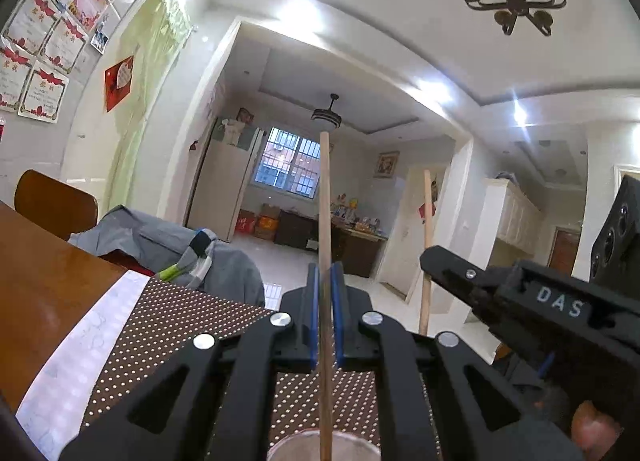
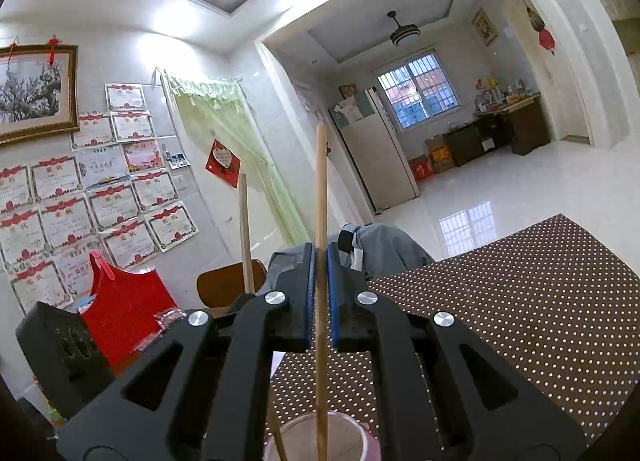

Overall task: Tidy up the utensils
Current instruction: 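Lift the chopstick with the left tool and carry it over the pink cup, then lower the chopstick into the pink cup and open the left tool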

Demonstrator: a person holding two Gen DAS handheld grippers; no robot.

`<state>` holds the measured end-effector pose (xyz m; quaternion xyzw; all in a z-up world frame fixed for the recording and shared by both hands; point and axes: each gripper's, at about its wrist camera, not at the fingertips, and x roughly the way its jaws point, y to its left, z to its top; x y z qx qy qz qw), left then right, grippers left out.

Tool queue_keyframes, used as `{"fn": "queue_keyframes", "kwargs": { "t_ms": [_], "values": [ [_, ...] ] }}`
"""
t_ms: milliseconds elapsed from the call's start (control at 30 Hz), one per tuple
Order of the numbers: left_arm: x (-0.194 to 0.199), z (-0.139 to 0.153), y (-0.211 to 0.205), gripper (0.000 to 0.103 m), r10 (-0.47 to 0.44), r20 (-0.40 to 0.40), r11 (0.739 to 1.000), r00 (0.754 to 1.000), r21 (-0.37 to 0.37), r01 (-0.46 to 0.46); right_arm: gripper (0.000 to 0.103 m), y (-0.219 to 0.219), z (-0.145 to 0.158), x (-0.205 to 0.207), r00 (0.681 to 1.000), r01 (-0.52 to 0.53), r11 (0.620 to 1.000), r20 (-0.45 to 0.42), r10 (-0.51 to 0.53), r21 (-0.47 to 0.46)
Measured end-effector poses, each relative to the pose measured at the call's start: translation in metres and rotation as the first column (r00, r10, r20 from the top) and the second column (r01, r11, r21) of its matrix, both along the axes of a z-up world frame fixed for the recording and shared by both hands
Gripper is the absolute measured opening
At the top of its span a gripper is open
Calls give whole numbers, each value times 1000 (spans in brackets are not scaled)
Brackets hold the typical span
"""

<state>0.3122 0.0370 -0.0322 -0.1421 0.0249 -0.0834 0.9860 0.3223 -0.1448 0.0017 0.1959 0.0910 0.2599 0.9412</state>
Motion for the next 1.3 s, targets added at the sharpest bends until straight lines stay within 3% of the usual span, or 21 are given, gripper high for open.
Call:
{"fn": "queue_keyframes", "kwargs": {
  "t_ms": [233, 700, 800, 1133, 1300],
  "values": [
    [-5, -12, -3, 6, 0, -44, 998, 999, 59, 3, 6, 12, -16, -2, 999, -20, 999, -25, 19, -33],
    [-35, -16, -5, 7, -37, -135, 993, 990, 102, 51, 6, 10, -28, -43, 998, -30, 993, -60, 23, -115],
    [-42, -16, -4, 21, -29, -148, 992, 989, 115, 46, 6, 10, -28, -49, 998, -29, 992, -65, 21, -121],
    [-60, -13, 6, 29, 6, -204, 993, 979, 114, 18, 7, 17, -34, -56, 992, -30, 986, -123, 10, -164],
    [-69, -10, 6, 36, 37, -250, 989, 968, 148, 1, 9, 19, -33, -59, 987, -22, 983, -160, -8, -184]
  ]
}}
